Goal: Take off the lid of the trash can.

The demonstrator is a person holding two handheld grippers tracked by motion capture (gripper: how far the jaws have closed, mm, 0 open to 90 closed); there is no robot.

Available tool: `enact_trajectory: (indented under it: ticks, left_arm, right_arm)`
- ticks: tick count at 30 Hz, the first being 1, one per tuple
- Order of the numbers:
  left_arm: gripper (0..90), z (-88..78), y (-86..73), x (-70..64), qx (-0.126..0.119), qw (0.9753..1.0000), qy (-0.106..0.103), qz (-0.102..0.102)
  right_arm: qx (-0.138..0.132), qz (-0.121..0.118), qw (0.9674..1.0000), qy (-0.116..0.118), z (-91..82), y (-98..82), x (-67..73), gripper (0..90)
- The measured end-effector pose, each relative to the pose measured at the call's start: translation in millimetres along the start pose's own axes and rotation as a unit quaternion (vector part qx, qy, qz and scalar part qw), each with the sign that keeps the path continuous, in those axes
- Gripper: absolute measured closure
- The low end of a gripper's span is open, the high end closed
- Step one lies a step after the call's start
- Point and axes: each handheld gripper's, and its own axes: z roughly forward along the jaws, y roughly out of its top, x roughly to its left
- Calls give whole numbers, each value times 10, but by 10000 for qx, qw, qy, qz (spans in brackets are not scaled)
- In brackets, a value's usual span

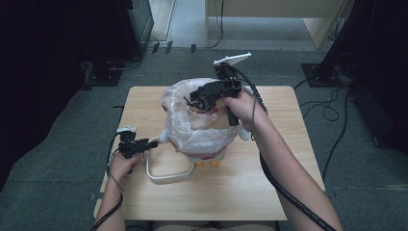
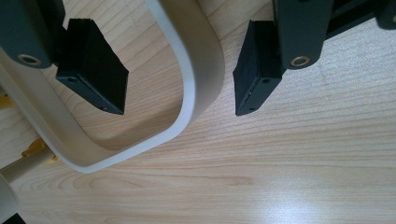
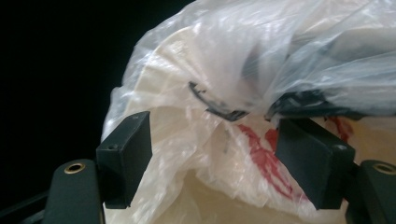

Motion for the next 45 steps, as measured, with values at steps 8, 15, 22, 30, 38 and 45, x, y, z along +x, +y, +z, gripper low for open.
enact_trajectory:
  ticks: [8,15,22,30,38,45]
  left_arm:
    - [356,2,-2,0,17,10000,1,10]
    - [355,8,-3,3,41,10000,17,-30]
    - [352,3,-4,6,38,10000,40,-37]
    - [352,-1,-4,3,40,10000,44,-24]
    - [352,-5,-5,7,39,10000,54,-6]
    - [352,-5,-7,6,40,10000,62,5]
  right_arm:
    - [-45,-88,9999,-71,-150,0,-23,272]
    - [-145,-92,9998,-41,-322,-26,-95,272]
    - [-172,-327,9993,-50,-518,-81,-104,271]
    - [-219,-339,9992,-77,-692,-139,-201,271]
    - [-376,-301,9988,-106,-913,-174,-310,271]
    - [-489,-274,9983,-173,-1067,-212,-437,270]
